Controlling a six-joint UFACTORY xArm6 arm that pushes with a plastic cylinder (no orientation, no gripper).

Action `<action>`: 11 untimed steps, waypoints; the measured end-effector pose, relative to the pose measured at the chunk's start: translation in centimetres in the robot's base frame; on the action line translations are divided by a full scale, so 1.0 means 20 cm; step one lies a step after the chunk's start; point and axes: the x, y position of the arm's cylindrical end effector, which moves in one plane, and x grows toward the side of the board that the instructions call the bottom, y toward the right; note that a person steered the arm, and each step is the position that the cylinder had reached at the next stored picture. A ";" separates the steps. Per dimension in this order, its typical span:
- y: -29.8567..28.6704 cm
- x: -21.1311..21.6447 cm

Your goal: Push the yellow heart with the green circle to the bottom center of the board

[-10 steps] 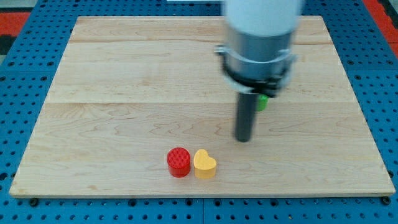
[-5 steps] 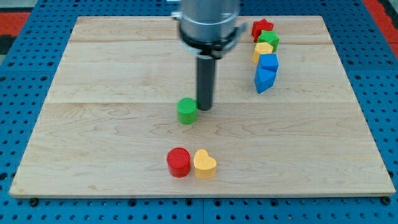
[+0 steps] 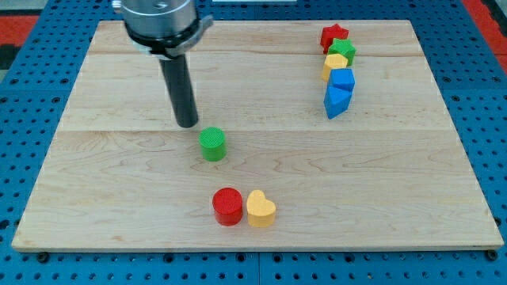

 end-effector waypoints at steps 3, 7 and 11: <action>-0.01 0.12; 0.23 0.40; 0.24 0.53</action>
